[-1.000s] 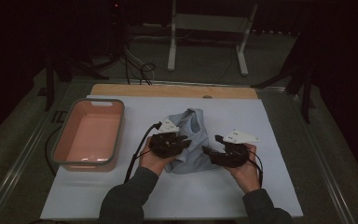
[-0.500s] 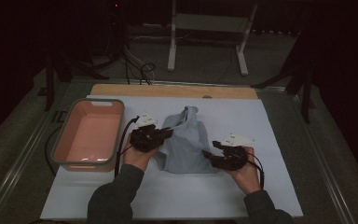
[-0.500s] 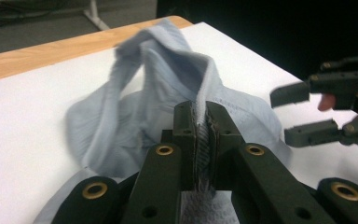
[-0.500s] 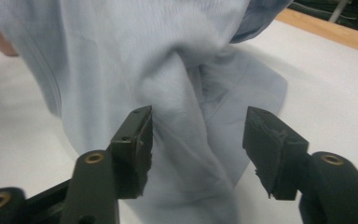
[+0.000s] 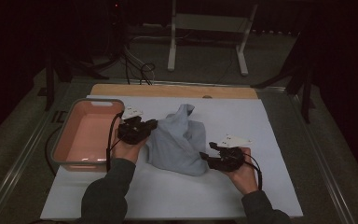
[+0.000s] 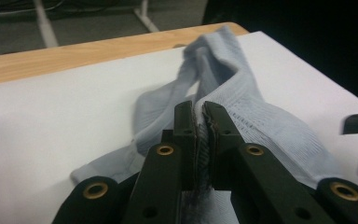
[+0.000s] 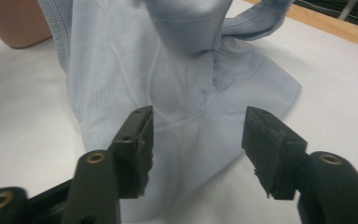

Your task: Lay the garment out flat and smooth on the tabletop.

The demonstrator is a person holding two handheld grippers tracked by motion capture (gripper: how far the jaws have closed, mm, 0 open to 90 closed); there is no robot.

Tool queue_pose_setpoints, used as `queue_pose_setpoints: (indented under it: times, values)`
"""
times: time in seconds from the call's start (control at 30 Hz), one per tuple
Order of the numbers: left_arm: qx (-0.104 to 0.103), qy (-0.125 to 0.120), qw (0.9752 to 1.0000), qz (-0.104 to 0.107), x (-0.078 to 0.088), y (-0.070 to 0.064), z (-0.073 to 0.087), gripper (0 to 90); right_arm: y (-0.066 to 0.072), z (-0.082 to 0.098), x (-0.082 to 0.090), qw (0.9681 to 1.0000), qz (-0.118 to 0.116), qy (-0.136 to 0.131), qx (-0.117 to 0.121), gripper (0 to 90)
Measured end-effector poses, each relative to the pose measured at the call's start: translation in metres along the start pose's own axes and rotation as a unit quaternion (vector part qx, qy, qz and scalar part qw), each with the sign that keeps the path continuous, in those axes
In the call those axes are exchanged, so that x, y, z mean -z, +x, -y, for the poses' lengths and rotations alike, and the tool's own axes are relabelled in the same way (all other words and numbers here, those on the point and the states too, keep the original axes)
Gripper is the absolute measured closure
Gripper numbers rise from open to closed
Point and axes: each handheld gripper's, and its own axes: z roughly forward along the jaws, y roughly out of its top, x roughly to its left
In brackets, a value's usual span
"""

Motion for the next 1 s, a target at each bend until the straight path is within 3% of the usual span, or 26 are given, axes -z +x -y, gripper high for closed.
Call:
queue_pose_setpoints:
  times: [0.1,0.17,0.3,0.4,0.57,0.73,0.93,1.0]
  values:
    - [0.003,-0.001,0.9999,0.012,0.0,-0.002,0.001,65.9,-0.001,0.0,0.003,1.0,0.001,-0.004,-0.002,38.9]
    - [-0.004,-0.01,0.9996,0.027,0.001,-0.01,-0.001,59.6,0.0,0.0,0.005,0.9999,0.004,-0.008,-0.005,36.6]
    - [-0.011,-0.02,0.9996,0.018,0.003,-0.02,-0.005,40.4,0.001,0.001,0.007,0.9999,0.004,-0.011,-0.006,35.4]
    - [-0.022,-0.032,0.999,0.024,0.005,-0.031,-0.01,33.3,0.003,0.001,0.009,0.9999,0.004,-0.012,-0.007,33.8]
    - [-0.042,-0.029,0.9975,0.049,0.002,-0.048,-0.014,27.5,0.003,0.002,0.01,0.9999,0.004,-0.013,-0.007,32.1]
    - [-0.048,-0.024,0.9966,0.062,-0.004,-0.059,-0.012,25.4,0.002,0.003,0.009,0.9999,0.007,-0.01,-0.01,30.5]
    - [-0.072,-0.005,0.9935,0.088,-0.012,-0.078,-0.006,30.8,0.0,0.005,0.011,0.9998,0.01,-0.01,-0.016,30.3]
    - [-0.075,0.003,0.9907,0.113,-0.017,-0.083,-0.003,35.4,0.001,0.006,0.012,0.9998,0.009,-0.01,-0.017,30.3]
